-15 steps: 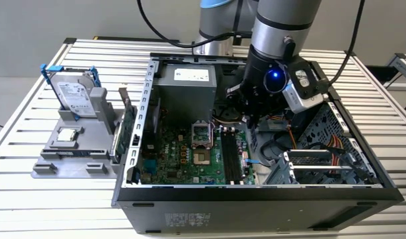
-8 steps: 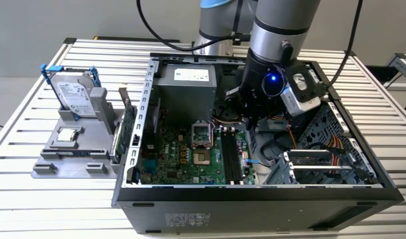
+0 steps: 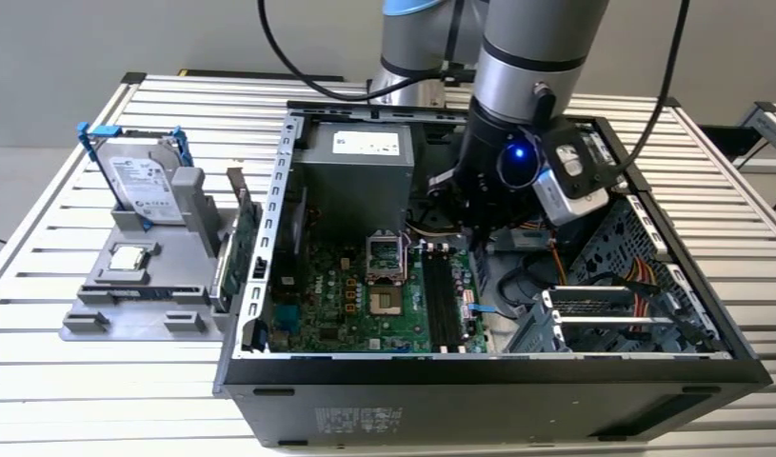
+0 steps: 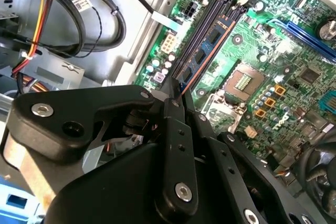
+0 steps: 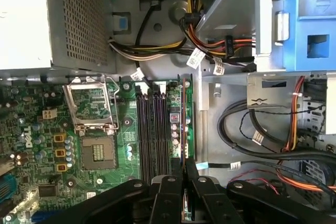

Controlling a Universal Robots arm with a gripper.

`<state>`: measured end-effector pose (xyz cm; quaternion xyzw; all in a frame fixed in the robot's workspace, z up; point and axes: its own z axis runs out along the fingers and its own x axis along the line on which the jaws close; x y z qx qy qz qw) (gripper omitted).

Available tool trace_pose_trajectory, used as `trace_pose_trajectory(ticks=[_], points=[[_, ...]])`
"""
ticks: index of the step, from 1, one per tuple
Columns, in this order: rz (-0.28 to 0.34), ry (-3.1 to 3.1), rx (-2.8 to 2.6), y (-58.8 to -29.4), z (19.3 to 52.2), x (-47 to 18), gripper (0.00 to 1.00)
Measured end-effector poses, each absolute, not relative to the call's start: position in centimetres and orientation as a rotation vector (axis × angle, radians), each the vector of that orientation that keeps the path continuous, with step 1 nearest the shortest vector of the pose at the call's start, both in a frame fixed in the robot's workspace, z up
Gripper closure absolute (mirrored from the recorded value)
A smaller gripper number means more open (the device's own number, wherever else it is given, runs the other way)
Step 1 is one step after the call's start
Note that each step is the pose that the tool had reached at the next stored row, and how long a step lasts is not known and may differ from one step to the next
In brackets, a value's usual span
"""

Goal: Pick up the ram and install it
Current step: 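Insert the ram into the slot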

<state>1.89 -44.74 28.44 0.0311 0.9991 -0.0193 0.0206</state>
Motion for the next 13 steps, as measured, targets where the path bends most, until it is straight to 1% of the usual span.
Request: trace_pose_trajectory(ticks=[13], points=[[-0.060,3.098,0.089,-44.77,28.15,1.73,1.00]])
